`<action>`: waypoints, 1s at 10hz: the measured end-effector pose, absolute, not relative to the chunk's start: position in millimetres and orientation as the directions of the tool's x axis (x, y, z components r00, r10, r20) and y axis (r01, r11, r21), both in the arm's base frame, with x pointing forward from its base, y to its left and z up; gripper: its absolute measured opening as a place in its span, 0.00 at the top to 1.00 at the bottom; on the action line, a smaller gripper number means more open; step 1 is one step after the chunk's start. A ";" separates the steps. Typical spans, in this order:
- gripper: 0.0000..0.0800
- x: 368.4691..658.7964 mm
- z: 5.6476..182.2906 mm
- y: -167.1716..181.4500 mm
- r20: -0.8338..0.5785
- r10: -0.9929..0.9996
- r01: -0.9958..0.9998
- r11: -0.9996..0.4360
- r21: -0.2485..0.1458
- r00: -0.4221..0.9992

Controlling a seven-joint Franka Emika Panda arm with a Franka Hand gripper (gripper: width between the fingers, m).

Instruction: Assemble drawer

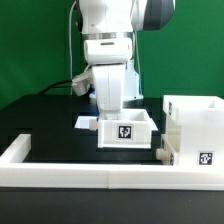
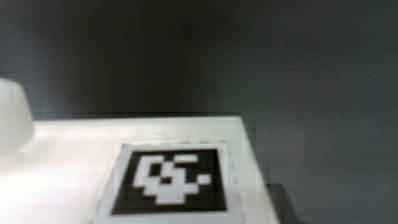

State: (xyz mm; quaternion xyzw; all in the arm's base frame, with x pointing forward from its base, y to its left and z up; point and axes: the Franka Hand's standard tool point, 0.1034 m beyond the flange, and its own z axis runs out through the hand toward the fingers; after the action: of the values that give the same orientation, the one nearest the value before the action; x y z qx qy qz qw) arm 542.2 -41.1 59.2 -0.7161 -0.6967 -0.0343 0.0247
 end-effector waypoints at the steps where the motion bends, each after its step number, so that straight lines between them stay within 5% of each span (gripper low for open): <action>1: 0.95 543.2 58.2 -35.5 0.086 0.996 1.000 -0.018 0.009 0.017; 10: 0.95 539.5 54.2 -16.7 0.087 0.996 1.000 0.012 -0.013 -0.010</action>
Offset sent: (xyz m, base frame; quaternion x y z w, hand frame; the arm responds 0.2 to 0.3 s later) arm 0.0000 0.0000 0.0000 0.0650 0.0000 0.0000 0.9979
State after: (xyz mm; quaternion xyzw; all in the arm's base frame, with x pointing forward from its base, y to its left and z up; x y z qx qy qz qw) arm 539.5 -16.7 54.2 -0.7025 -0.7103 -0.0260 0.0358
